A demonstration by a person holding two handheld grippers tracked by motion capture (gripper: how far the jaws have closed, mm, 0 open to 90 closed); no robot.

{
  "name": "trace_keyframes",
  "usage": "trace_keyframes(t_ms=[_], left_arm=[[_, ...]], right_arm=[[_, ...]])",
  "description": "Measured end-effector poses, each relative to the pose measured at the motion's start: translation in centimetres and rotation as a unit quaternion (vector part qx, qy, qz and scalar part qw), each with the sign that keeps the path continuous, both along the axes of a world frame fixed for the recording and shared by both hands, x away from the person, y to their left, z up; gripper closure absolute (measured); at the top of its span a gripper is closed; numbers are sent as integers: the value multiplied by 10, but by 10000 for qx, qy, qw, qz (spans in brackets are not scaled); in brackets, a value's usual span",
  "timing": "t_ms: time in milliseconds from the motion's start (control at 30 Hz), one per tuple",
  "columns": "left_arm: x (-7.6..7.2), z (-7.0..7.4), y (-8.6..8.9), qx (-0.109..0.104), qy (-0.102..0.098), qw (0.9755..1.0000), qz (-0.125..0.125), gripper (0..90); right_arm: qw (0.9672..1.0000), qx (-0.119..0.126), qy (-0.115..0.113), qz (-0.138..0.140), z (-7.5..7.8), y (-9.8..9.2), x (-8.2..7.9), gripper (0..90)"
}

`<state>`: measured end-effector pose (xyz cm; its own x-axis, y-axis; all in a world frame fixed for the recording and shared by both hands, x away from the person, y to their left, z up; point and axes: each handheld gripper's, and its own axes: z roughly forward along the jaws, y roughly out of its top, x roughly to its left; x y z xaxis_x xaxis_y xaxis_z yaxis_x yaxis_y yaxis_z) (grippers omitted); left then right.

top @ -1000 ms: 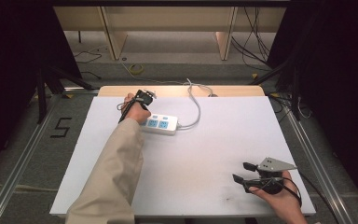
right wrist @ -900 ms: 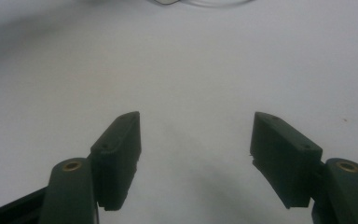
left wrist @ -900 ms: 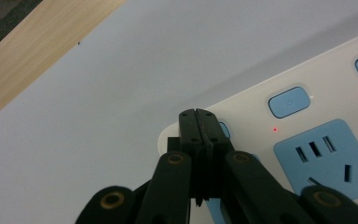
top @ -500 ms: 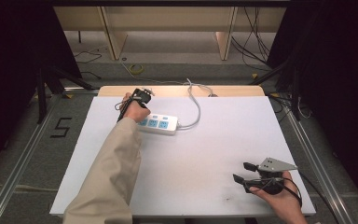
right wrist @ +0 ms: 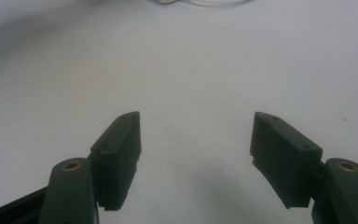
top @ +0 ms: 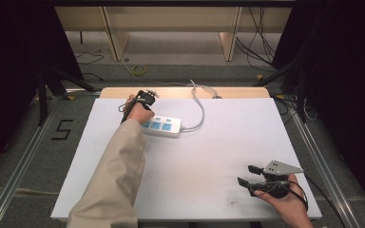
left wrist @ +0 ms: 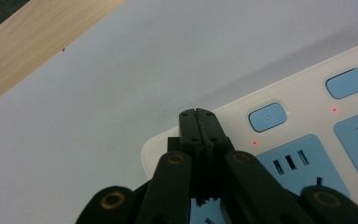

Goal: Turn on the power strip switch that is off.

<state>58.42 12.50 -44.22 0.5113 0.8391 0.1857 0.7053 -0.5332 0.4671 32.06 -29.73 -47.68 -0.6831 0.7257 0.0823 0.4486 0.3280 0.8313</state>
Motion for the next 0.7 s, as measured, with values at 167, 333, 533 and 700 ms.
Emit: trace_keyframes(t_ms=[167,333,533,700], left_arm=[[0,-1,0,-18,18,10000,-12,900],[0,-1,0,33,30,10000,-36,900],[0,-2,1,2,-13,10000,-32,900],[-1,-2,1,67,-59,9998,-165,897]], right_arm=[[10000,2,17,17,0,0,0,344],[10000,22,23,13,0,1,0,344],[10000,22,19,13,0,0,0,344],[10000,21,32,2,0,1,0,344]])
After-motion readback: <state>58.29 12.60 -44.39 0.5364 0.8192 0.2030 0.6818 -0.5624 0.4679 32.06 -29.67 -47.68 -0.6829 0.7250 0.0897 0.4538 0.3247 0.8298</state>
